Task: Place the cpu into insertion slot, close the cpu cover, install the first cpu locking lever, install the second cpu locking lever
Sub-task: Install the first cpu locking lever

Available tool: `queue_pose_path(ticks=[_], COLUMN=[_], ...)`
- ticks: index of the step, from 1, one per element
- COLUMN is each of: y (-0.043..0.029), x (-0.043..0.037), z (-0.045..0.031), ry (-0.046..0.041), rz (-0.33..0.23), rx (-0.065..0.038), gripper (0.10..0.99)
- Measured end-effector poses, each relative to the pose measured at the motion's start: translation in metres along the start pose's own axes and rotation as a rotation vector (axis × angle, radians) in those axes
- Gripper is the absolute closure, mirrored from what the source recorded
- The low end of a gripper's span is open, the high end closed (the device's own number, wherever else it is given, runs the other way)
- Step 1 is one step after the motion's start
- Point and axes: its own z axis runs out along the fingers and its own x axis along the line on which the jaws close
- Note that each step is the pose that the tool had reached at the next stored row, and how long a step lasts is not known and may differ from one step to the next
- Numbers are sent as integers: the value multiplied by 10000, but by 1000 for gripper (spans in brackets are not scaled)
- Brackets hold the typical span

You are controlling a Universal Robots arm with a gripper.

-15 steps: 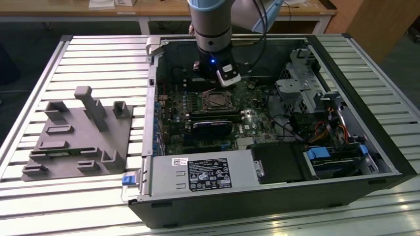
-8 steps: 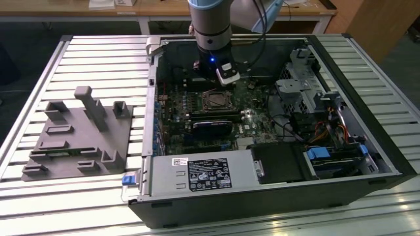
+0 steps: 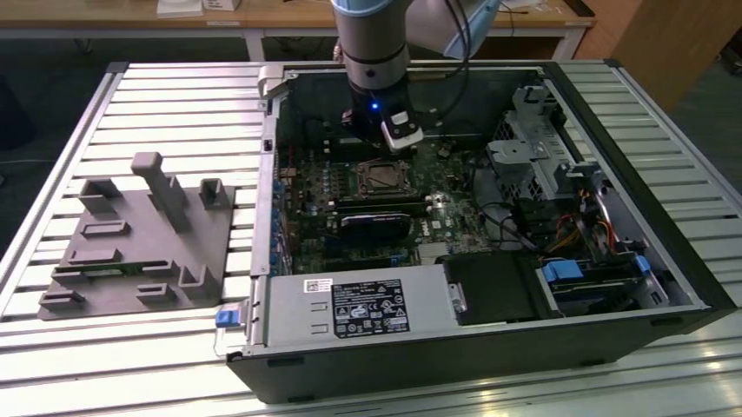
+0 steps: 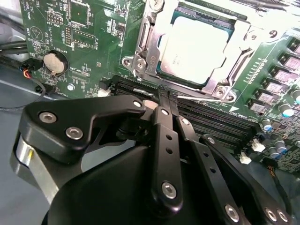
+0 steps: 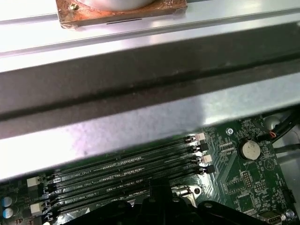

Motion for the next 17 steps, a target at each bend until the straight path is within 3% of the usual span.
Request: queue_pose_path(ticks=[9,17], y=[63,63], x=[7,-2], z=[29,54], ry=[-78,-139], rz=[52,201], rx=[239,363], gripper=[980,980])
